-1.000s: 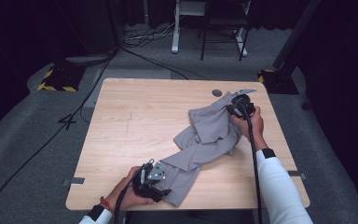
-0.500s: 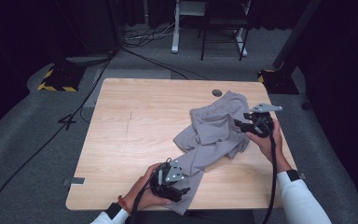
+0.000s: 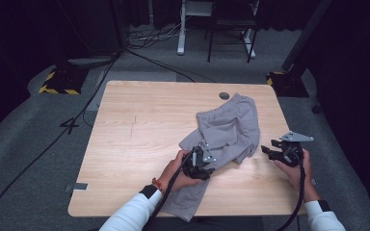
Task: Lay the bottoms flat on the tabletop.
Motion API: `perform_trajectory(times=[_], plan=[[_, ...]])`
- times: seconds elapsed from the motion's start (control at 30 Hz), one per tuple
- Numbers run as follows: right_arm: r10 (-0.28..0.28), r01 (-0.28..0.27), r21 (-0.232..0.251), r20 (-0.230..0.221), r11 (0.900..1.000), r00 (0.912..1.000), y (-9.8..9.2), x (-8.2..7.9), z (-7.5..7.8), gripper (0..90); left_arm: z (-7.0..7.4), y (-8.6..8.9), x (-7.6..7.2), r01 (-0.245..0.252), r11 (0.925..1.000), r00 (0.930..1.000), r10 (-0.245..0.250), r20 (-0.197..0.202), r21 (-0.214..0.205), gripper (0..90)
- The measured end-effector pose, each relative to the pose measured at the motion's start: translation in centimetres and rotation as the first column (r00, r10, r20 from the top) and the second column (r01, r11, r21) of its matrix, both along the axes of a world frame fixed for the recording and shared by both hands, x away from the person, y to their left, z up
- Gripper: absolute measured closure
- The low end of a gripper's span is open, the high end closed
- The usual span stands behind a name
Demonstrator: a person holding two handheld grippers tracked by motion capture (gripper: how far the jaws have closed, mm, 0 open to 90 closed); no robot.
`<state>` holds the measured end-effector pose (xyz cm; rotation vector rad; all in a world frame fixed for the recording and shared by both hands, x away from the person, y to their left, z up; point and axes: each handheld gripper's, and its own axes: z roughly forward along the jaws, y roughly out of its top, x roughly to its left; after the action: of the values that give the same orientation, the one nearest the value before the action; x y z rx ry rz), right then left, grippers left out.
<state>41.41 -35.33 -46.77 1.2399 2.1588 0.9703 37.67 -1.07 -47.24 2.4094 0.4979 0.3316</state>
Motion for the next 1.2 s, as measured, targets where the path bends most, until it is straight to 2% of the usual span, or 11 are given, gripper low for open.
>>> perform_trajectory(times=[0.13, 0.27, 0.33, 0.37, 0.4, 0.5, 0.63, 0.77, 0.93, 1.03, 1.2], plan=[[-0.033, 0.033, 0.035, -0.008, 0.9988, 0.9994, -0.3, 0.4, -0.9, 45.4, -0.4, -0.4, 0.6, 0.006, 0.9996, 0.9999, -0.007, 0.013, 0.027, 76.3], [-0.02, 0.02, -0.003, -0.011, 0.9998, 0.9997, 0.2, 0.4, -1.4, 45.4, -0.3, -0.1, 1.1, 0.011, 0.9997, 0.9996, -0.012, 0.027, 0.02, 86.4], [-0.008, 0.008, -0.006, -0.013, 1.0, 0.9999, 0.4, 0.4, -1.6, 45.4, 0.4, 0.5, 1.3, -0.013, 0.9999, 0.998, 0.013, 0.062, -0.002, 87.1], [-0.006, 0.006, -0.012, -0.02, 0.9999, 0.9998, 0.5, 0.4, -1.7, 45.3, 1.6, 1.6, 1.5, -0.056, 0.9963, 0.9939, 0.062, 0.092, -0.065, 87.5], [-0.006, 0.006, -0.012, -0.02, 0.9999, 0.9998, 0.5, 0.4, -1.7, 45.3, 1.6, 1.6, 1.5, -0.056, 0.9963, 0.9939, 0.062, 0.092, -0.065, 87.5], [0.004, -0.005, -0.026, -0.043, 0.9996, 0.9991, 0.7, 0.6, -2.0, 44.9, 3.6, 4.1, 2.0, -0.124, 0.9769, 0.9834, 0.144, 0.11, -0.174, 87.7], [0.015, -0.016, -0.023, -0.046, 0.9996, 0.9988, 0.9, 0.6, -2.1, 44.9, 5.1, 6.9, 2.6, -0.196, 0.9528, 0.9677, 0.226, 0.112, -0.232, 88.3], [0.054, -0.056, -0.031, -0.054, 0.998, 0.9971, 1.5, 0.6, -2.2, 45.0, 5.1, 9.7, 3.0, -0.254, 0.9487, 0.9497, 0.282, 0.137, -0.188, 88.5], [0.089, -0.092, -0.059, -0.05, 0.994, 0.9948, 2.3, 0.5, -2.2, 44.1, 3.3, 13.0, 3.4, -0.316, 0.9374, 0.9413, 0.329, 0.075, -0.146, 88.6], [0.142, -0.144, -0.04, -0.048, 0.9888, 0.9887, 3.0, 0.2, -1.9, 42.5, 1.8, 14.6, 3.4, -0.33, 0.9385, 0.9411, 0.335, 0.044, -0.103, 88.5], [0.302, -0.304, -0.034, -0.05, 0.9521, 0.952, 6.3, -0.6, -1.3, 37.2, 0.1, 15.7, 3.0, -0.335, 0.9393, 0.9417, 0.336, 0.006, -0.075, 88.4]])
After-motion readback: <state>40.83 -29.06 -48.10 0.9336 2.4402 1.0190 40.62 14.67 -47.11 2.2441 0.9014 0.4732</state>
